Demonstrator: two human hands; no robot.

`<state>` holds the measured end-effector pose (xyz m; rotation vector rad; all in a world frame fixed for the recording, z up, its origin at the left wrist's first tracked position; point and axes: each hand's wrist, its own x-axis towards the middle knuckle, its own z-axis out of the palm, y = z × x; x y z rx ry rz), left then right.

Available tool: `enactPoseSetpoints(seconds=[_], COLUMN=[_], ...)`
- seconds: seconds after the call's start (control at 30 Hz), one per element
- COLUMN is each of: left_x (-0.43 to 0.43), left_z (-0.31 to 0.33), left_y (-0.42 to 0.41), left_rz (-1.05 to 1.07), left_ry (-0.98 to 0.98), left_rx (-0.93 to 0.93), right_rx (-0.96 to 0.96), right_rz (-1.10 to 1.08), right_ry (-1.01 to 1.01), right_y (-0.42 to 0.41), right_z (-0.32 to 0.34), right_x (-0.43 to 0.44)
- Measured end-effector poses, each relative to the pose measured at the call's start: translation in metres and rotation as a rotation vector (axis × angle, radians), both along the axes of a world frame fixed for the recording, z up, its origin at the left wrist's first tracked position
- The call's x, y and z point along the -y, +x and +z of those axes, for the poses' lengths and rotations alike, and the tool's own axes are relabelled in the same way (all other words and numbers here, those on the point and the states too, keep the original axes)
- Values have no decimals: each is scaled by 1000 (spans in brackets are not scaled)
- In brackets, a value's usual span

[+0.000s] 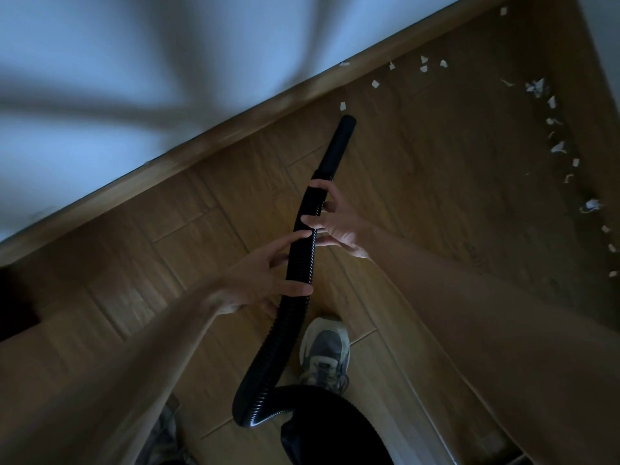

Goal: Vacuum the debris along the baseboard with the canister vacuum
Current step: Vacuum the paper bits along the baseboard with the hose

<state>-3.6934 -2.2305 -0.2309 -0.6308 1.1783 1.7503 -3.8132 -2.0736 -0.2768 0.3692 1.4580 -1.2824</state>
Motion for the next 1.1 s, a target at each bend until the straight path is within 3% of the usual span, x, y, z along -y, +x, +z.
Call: enactPoseSetpoints(seconds=[0.43, 0.77, 1.1], left_x=[-13, -39, -53], left_z=[-2, 5, 19], left_y=[-23, -53, -78], left_rz=[-20, -124, -134], left_ry=[-18, -119, -43], left_rx=[-49, -204, -265], right_rx=[-13, -15, 78], right_rz=[45, 42, 97], right_ry=[12, 37, 75], right_y=[-28, -58, -92], right_z=[2, 12, 39], right_x=[-9, -31, -51])
